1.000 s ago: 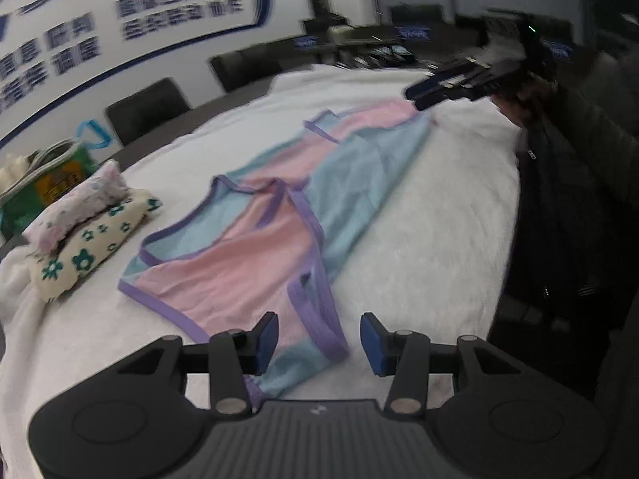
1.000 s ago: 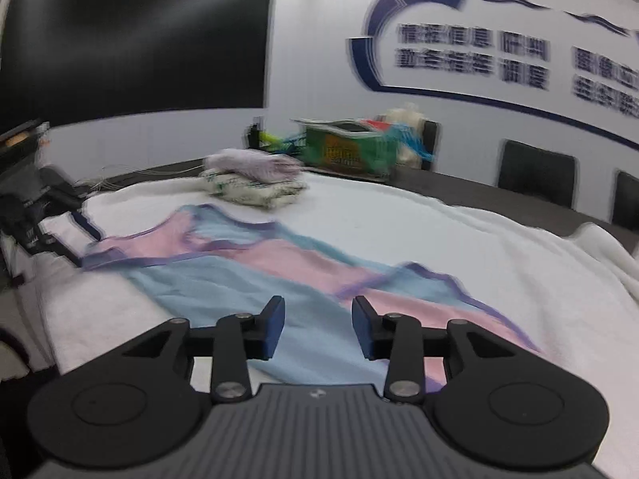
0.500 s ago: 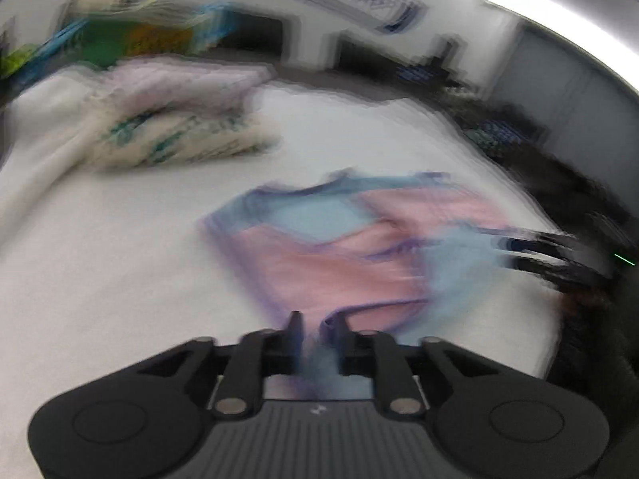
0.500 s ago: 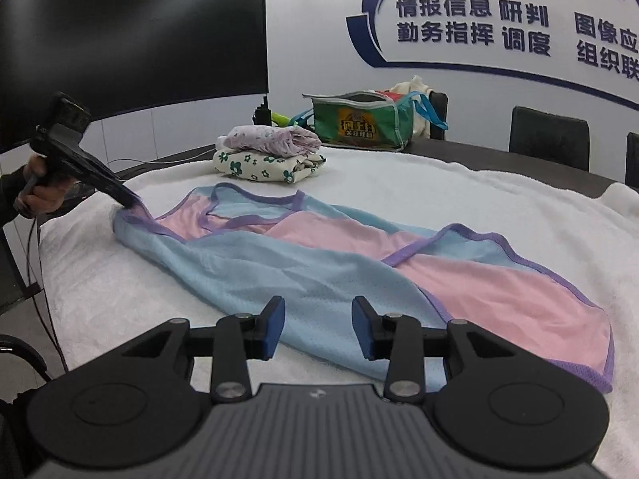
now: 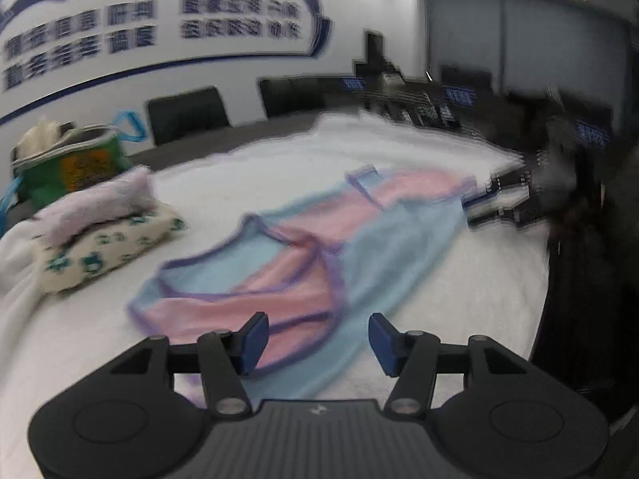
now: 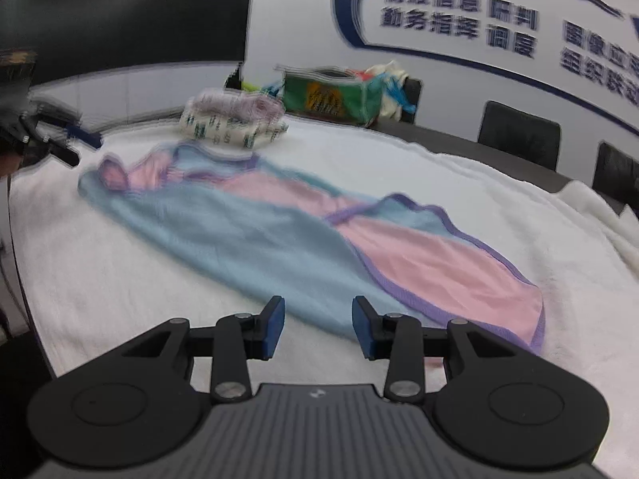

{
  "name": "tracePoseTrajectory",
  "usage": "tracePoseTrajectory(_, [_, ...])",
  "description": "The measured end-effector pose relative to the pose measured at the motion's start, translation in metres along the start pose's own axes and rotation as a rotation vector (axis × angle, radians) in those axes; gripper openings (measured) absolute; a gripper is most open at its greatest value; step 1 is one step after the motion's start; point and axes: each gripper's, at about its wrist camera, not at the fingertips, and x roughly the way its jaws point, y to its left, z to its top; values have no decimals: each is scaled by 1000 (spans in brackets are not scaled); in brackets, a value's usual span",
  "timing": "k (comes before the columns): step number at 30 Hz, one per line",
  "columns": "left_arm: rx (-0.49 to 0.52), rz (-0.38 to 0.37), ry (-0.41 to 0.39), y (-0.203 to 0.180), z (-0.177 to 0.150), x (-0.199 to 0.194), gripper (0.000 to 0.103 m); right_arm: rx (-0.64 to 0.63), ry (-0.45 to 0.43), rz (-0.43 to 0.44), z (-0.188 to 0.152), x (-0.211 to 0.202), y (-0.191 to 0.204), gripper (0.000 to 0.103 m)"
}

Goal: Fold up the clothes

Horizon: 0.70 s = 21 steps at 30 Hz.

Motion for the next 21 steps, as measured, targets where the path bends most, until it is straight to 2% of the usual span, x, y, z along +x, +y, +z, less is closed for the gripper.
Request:
tracePoseTrajectory(1, [37, 10, 25, -5, -1, 10, 53, -33, 13, -9, 0, 1, 1, 38])
tracePoseTrajectory(4, [179, 77, 24, -14, -11, 25, 53, -126, 40, -49, 1, 3, -2, 42])
tracePoseTrajectory(7, [182, 34, 24, -2, -16, 23, 49, -193, 65, -89, 0, 5, -10, 42])
tracePoseTrajectory(9, [171, 2, 45, 6, -16, 22, 30, -202, 63, -74, -1, 7, -19, 41])
tracePoseTrajectory(10, [150, -23, 59, 12, -14, 22, 12, -197, 58, -51, -1, 10, -23, 40])
tracePoseTrajectory(11, [125, -50, 72, 17, -12, 23, 2, -186, 61, -33, 0, 13, -26, 35])
tracePoseTrajectory(13, [101, -94, 89, 26, -9, 25, 1, -174, 83, 27, 5, 19, -31, 3])
tracePoseTrajectory(17, [75, -182, 108, 29, -4, 11, 0, -220, 158, 37, 13, 15, -25, 1])
tracePoseTrajectory(21, [23, -275, 99, 28, -6, -4, 0, -190, 147, 28, 9, -17, -19, 1])
